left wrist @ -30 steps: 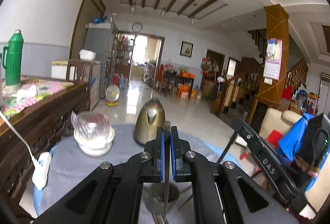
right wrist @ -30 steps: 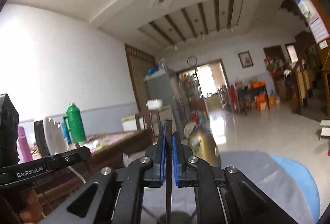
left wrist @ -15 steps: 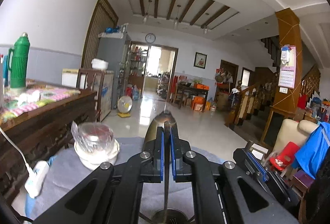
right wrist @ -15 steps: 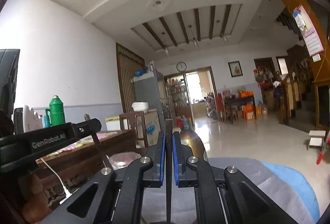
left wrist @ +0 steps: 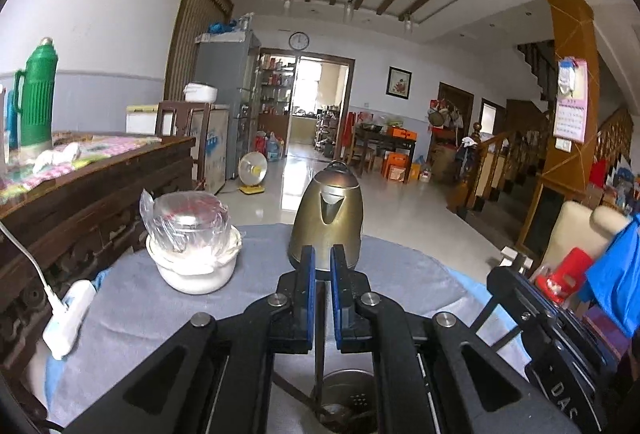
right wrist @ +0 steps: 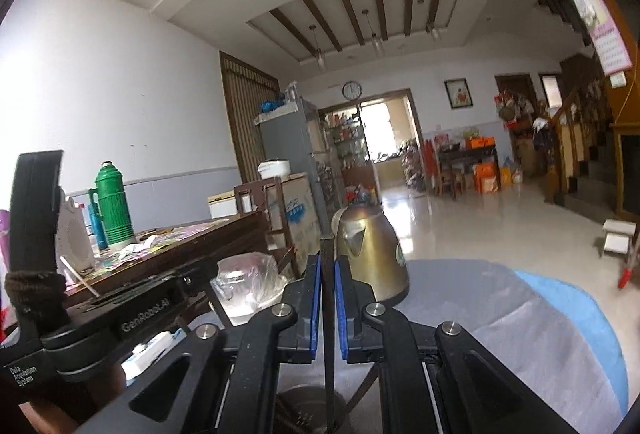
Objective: Organize utensils
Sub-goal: 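Open the left tool over the grey cup while the right tool releases its chopstick there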
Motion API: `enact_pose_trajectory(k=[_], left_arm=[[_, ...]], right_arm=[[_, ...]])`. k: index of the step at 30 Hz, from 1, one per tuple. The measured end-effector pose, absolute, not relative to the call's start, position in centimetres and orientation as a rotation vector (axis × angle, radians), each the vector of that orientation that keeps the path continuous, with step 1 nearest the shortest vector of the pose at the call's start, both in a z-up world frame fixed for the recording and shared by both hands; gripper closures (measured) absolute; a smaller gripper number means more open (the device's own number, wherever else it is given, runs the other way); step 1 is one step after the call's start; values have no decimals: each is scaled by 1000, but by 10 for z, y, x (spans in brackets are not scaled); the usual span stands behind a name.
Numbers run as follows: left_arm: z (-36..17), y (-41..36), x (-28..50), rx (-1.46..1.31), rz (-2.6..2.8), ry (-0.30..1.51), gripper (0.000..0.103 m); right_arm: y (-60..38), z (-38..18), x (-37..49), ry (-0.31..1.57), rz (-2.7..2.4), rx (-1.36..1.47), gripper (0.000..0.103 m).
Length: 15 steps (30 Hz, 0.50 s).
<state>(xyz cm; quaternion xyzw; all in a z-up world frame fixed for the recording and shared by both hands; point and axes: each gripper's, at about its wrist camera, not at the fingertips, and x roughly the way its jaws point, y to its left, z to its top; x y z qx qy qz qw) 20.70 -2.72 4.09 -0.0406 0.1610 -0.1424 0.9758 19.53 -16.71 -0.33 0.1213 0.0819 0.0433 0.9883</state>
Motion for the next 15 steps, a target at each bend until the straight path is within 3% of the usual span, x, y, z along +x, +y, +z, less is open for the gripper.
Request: enact_pose_trajectory(k=[2,5,6,10,12,15], left_arm=[[43,-27,200,-59,-288,324,89],[47,-20,186,-37,-275,312,58],[48,-17,180,-35,-268,304,52],[49,2,162,-43,-249,320,50],[47,9,155,-44,-231,344,45],[38,15,145,-29,-194,406,39]], right_arm=[[-172,-6,191,173,86,254,94],[-177,-6,187,182,89,263,93],[-180,-5,184,181,86,266,92],[-192,3,171,163,77,293,85],[-199,7,161,145,73,314,75],[-206,12,144,122,69,340,71]])
